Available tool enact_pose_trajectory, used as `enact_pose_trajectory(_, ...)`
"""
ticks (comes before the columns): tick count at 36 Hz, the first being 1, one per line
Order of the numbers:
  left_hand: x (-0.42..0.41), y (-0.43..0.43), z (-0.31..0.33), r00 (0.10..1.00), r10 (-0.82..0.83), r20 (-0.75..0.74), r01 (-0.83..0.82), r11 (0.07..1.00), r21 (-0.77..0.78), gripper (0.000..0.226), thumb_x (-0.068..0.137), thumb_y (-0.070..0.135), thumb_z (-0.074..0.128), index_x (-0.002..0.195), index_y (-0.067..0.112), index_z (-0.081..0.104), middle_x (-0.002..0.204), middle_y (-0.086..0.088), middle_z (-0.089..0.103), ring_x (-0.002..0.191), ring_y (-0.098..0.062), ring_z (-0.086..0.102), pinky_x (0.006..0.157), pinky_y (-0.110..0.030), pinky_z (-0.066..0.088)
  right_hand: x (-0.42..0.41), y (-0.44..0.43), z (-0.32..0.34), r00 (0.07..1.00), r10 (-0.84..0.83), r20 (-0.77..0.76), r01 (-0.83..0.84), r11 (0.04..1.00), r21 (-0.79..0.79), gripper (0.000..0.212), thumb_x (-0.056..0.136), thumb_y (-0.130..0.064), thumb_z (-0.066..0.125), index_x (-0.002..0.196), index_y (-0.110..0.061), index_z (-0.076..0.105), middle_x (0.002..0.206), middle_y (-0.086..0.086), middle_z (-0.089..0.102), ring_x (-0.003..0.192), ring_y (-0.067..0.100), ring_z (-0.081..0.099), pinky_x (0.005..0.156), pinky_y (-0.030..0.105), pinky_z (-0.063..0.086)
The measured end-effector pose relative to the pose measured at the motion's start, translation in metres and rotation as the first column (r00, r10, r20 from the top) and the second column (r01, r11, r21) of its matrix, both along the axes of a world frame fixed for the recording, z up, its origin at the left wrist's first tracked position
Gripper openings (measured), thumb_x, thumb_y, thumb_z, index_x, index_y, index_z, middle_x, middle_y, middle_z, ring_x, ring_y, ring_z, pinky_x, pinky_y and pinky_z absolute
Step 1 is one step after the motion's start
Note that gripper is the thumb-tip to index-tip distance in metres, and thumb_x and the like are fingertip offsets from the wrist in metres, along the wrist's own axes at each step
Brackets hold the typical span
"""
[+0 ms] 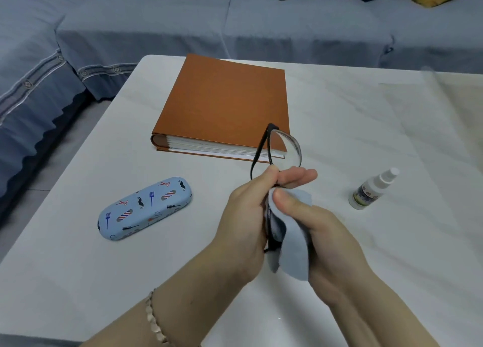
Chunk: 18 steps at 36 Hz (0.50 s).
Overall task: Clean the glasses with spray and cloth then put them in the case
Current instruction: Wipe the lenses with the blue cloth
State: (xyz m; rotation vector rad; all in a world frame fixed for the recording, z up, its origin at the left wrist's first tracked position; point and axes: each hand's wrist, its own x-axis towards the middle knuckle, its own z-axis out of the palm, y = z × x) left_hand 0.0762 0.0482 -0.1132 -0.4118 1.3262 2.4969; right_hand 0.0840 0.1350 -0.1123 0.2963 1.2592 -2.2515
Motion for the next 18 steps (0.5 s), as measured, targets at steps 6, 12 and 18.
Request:
enact_pose_trajectory(6,-0.005,0.000,-0.003,0.994,0.112,0.005,-0.112,0.992,0.054,0.042,0.092,0.033,0.039,0.065,0.020,0.068,0.075,0.008,0.076,0.071,0.000,0.068,0.078,-0.023,0.042,0.012,0.008,0.002,0.992,0.110,-0.056,-0.089,0.954,0.286,0.011,0.055,-0.023,0.074,0.054,-0.015,0.068,0.047,0.002,0.058,0.043,0.016,0.052,0.043,0.024,0.039)
enact_pose_trajectory(12,-0.005,0.006,-0.005,0.974,0.224,0.030,-0.226,0.971,0.080,0.048,0.092,0.034,0.041,0.055,0.022,0.070,0.062,0.010,0.072,0.058,-0.001,0.066,0.076,-0.023,0.043,0.011,0.012,0.001,0.990,0.082,-0.117,-0.043,0.952,0.304,0.010,0.058,-0.023,0.067,0.058,-0.013,0.071,0.051,0.003,0.060,0.048,0.017,0.054,0.052,0.027,0.041)
enact_pose_trajectory(18,0.003,0.016,-0.007,0.965,0.260,0.033,-0.261,0.965,0.022,0.051,0.091,0.034,0.042,0.052,0.024,0.071,0.053,0.011,0.065,0.052,-0.002,0.063,0.055,-0.017,0.049,0.007,0.004,0.006,0.995,-0.057,-0.077,0.075,0.962,0.261,0.022,0.047,-0.028,0.069,0.057,-0.008,0.069,0.054,0.004,0.066,0.048,0.014,0.061,0.043,0.017,0.044)
